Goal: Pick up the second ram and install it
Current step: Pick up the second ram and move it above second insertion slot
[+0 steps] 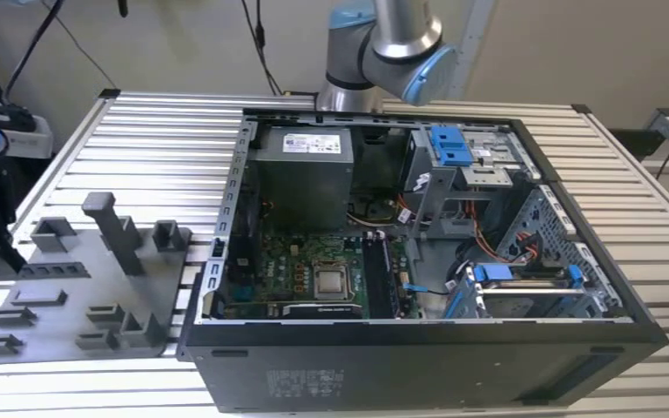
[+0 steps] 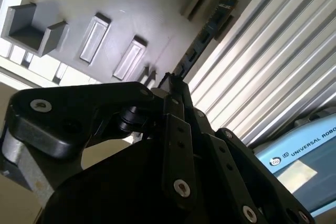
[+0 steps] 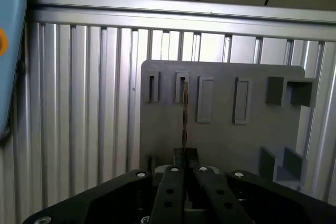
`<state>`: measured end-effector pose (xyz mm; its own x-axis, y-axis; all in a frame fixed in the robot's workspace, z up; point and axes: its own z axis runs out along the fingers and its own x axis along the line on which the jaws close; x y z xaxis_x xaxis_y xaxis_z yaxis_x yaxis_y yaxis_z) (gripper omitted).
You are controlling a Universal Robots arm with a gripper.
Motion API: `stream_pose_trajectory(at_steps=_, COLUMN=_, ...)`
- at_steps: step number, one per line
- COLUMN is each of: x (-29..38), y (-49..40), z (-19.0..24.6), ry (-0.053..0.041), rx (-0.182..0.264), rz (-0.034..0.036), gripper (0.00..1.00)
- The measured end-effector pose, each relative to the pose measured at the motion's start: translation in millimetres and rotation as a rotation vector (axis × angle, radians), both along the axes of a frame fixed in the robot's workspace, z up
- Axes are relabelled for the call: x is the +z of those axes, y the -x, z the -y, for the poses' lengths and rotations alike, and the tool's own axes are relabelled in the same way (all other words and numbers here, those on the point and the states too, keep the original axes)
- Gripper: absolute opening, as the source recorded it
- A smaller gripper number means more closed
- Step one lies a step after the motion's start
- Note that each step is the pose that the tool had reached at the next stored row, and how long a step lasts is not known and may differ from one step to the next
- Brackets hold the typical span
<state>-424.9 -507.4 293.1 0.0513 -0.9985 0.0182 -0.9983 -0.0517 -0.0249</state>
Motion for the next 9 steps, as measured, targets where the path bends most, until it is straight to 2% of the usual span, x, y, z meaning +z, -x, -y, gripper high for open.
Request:
stream_pose_trajectory(at_steps=5, x=10.4, y=0.1, z=-0.7, ry=0.0001, rx=0.000, rz=0.0015, gripper=0.13)
stream_pose_trajectory(at_steps=9, x=21.6, y=0.2, z=-0.8, ry=0.0001, rx=0.000, rz=0.0024, gripper=0.13)
